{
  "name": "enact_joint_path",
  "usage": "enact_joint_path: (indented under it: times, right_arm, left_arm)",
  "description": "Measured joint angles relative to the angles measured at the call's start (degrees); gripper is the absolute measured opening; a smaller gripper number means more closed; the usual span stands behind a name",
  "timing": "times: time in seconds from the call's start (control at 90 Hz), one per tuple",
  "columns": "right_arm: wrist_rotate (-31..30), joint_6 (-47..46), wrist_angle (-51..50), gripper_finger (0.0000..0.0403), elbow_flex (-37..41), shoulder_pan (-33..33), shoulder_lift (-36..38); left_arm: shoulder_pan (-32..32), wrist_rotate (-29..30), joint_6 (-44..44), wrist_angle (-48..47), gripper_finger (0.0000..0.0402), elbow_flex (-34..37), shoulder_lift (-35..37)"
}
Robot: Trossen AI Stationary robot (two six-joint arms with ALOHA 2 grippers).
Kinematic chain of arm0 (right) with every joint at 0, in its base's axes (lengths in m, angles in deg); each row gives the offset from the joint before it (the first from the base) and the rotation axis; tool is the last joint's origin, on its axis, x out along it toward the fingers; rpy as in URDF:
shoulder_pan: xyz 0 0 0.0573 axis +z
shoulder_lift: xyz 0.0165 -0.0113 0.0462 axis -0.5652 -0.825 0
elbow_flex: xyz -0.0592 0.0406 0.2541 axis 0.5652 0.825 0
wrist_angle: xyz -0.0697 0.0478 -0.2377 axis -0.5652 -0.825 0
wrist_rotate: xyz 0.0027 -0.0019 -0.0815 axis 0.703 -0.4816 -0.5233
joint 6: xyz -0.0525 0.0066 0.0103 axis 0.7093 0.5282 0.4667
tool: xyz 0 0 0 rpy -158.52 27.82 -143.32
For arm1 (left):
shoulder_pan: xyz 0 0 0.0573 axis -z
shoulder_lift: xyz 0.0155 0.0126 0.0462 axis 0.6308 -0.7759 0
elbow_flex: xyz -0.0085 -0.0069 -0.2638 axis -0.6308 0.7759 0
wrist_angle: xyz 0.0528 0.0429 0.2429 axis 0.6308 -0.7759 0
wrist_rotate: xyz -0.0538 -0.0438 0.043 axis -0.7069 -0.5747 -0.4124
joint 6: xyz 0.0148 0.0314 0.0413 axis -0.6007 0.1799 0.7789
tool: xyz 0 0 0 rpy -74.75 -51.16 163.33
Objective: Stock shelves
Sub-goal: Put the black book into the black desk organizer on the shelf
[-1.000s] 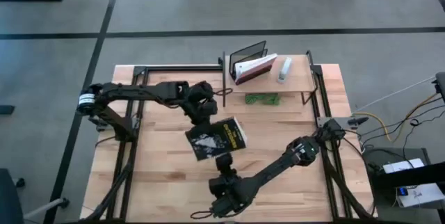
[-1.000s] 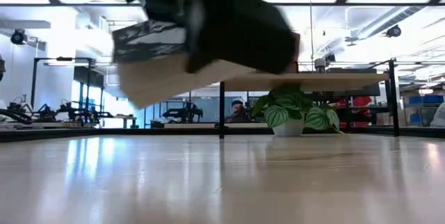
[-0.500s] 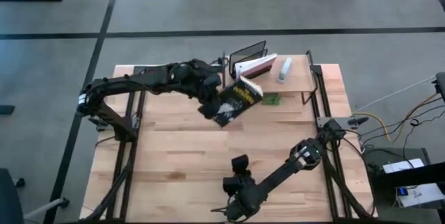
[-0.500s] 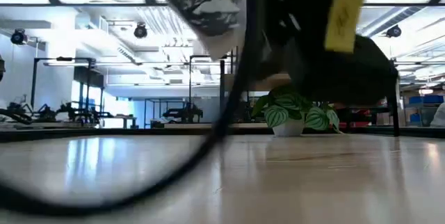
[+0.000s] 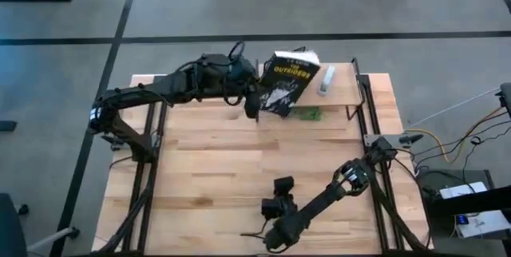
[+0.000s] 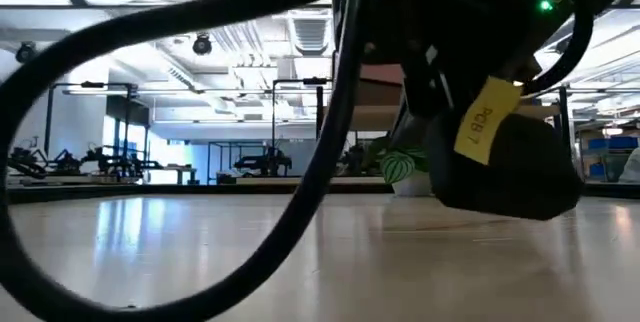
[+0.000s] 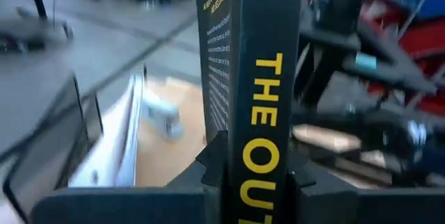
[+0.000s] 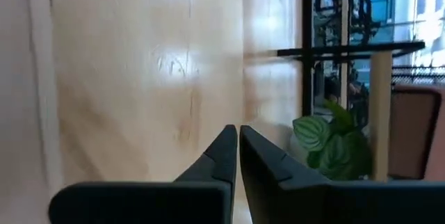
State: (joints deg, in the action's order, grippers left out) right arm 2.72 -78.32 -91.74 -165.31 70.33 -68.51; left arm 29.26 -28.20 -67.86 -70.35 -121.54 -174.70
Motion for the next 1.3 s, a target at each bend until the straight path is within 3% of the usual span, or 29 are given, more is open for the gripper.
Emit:
enact_joint_path:
  times: [0.144, 0.367, 0.567, 0.711, 0.911, 1.3]
  right_arm:
    - [-2.2, -4.1, 0.0, 0.0, 0.7, 1.1, 0.2]
    - [-3.0, -7.7, 0.0, 0.0, 4.6, 1.4, 4.1]
    - [-3.3, -13.6, 0.0, 0.0, 9.7, 2.2, 8.6]
    - [-5.1, -18.2, -0.1, 0.0, 13.6, 2.5, 11.6]
    - [-6.0, -19.7, -0.1, 0.0, 19.5, 2.6, 19.9]
    - [-6.3, -16.8, -0.1, 0.0, 25.7, 2.5, 39.8]
  left_arm:
    - [0.0, -1.0, 1.6, 6.1, 0.0041, 0.0, 0.0]
    - [0.6, -4.5, 4.5, 6.3, 0.0041, 0.2, 0.0]
    - [0.5, 0.4, 5.3, 8.5, 0.0041, 0.8, -0.1]
    - [0.6, 0.5, 5.6, 15.6, 0.0041, 4.1, -0.2]
    - [0.2, 0.8, 6.3, 23.0, 0.0041, 7.8, -0.2]
    - [0.8, 2.0, 7.6, 27.0, 0.0041, 14.3, 1.9]
